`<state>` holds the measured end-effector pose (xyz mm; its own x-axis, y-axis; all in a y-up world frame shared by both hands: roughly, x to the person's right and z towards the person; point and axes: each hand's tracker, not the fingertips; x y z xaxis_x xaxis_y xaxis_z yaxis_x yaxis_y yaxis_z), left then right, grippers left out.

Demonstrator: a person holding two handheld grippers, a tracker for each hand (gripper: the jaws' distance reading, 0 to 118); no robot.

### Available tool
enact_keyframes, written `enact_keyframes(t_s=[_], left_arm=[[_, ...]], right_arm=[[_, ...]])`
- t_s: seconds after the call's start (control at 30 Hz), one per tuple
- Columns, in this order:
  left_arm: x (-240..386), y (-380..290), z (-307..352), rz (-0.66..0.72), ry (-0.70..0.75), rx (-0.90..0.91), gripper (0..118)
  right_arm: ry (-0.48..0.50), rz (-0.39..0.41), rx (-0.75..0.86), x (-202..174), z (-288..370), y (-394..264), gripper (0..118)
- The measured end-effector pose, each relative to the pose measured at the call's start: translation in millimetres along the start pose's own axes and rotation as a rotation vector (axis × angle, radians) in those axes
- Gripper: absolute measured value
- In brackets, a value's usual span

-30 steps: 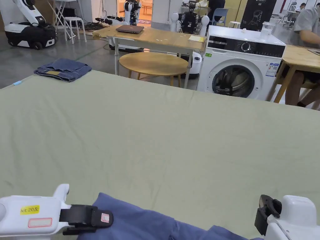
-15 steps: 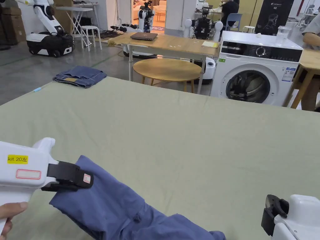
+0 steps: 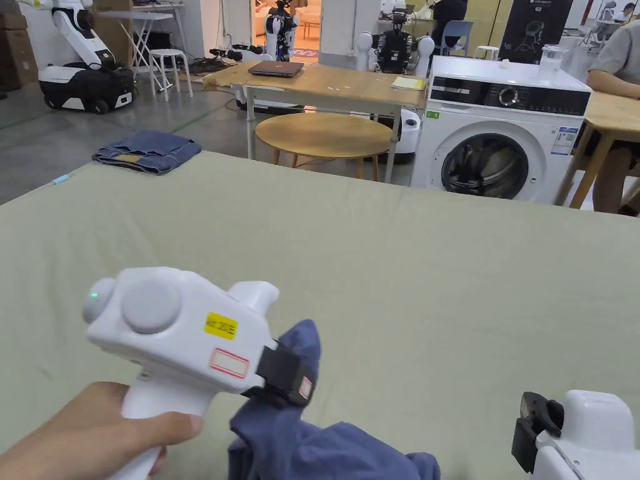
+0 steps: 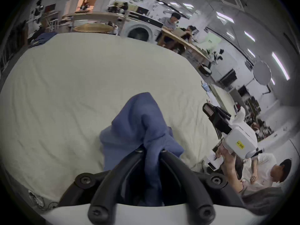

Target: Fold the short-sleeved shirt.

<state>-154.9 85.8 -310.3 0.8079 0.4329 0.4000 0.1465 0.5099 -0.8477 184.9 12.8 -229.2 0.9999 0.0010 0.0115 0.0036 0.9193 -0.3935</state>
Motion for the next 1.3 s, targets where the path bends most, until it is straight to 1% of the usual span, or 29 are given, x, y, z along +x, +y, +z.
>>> enact_keyframes(t_s=[0.23, 0.37, 0.43, 0.5, 0.53, 0.63, 0.67, 0.7, 0.8, 0.83, 0.9, 0.93, 0.97, 1.0, 1.07, 1.23, 1.3], left_arm=[[48, -5, -91, -0.052, 0.002, -0.162, 2], [61, -19, -146, -0.047, 0.021, -0.266, 2], [61, -26, -165, -0.055, 0.038, -0.288, 2], [58, -32, -175, -0.037, 0.046, -0.298, 5], [54, -34, -177, -0.007, 0.034, -0.294, 8], [50, -31, -168, 0.077, -0.060, -0.272, 34], [51, -30, -161, 0.080, -0.078, -0.259, 45], [52, -29, -155, 0.067, -0.104, -0.245, 49], [49, -21, -124, 0.043, -0.145, -0.196, 49], [45, -19, -115, 0.050, -0.173, -0.171, 49], [35, -18, -101, 0.061, -0.176, -0.148, 47], [28, -20, -97, 0.066, -0.173, -0.126, 40], [24, -23, -97, 0.065, -0.165, -0.112, 20], [18, -25, -100, 0.062, -0.158, -0.109, 5], [9, -33, -111, 0.100, -0.158, -0.131, 2], [4, -58, -160, 0.221, -0.420, -0.196, 2], [11, -64, -174, 0.245, -0.468, -0.202, 2]], right_arm=[[-0.016, -0.012, -0.015, 7, 3, -5, 0], [-0.030, -0.021, -0.027, 14, 5, -9, 0], [-0.037, -0.024, -0.033, 17, 6, -11, 0], [-0.047, -0.024, -0.038, 20, 8, -12, 0], [-0.049, -0.026, -0.040, 22, 8, -13, 0], [-0.057, -0.030, -0.045, 25, 9, -15, 0], [-0.059, -0.031, -0.046, 25, 10, -15, 0], [-0.059, -0.031, -0.046, 25, 10, -15, 0], [-0.055, -0.032, -0.043, 25, 11, -14, 0], [-0.053, -0.032, -0.040, 25, 12, -14, 0], [-0.051, -0.034, -0.034, 24, 13, -13, 0], [-0.045, -0.036, -0.028, 23, 13, -13, 0], [-0.040, -0.038, -0.024, 23, 13, -13, 0], [-0.038, -0.039, -0.021, 22, 14, -12, 0], [-0.031, -0.045, -0.018, 21, 13, -12, 0], [-0.014, -0.045, -0.016, 17, 12, -13, 0], [-0.010, -0.044, -0.016, 17, 12, -14, 0]])
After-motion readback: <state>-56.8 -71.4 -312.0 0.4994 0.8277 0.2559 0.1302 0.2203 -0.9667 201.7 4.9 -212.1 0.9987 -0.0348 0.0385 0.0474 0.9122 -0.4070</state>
